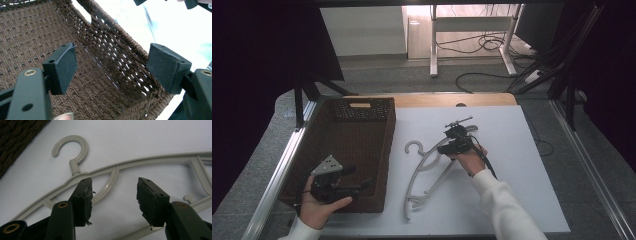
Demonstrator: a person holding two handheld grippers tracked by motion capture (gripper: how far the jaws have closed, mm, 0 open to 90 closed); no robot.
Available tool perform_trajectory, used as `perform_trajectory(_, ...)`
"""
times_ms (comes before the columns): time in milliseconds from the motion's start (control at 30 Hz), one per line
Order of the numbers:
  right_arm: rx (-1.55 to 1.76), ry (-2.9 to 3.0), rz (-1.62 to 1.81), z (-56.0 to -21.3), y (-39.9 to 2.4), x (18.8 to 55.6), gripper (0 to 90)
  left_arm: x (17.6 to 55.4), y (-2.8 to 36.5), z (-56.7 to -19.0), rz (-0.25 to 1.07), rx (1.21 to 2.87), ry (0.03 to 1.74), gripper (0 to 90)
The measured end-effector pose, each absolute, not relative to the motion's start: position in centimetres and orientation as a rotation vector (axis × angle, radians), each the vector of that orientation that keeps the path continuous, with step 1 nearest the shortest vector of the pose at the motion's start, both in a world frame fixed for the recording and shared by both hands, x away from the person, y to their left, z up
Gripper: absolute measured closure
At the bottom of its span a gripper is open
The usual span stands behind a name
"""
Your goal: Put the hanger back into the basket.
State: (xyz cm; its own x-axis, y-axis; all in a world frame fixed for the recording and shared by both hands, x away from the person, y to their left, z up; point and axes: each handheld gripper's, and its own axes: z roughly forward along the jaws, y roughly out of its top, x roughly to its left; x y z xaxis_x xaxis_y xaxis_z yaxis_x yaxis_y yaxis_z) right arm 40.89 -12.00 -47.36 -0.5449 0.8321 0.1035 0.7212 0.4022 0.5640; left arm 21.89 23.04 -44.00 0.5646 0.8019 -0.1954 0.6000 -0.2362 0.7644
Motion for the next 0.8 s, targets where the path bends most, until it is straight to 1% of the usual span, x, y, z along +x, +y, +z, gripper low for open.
perform_trajectory(467,1.514,2.426,0.765,-49.8,-10.3,42.2,54.4,21.7,22.8,-44.0,0.298,1.95,1.114,24.0)
perform_trajectory(733,1.521,2.414,0.643,-50.7,-9.0,42.4,59.7,21.8,22.8,-44.1,0.29,1.952,1.111,24.1)
perform_trajectory(800,1.538,2.397,0.627,-50.7,-8.7,42.3,63.5,21.8,22.9,-44.2,0.288,1.959,1.111,24.2)
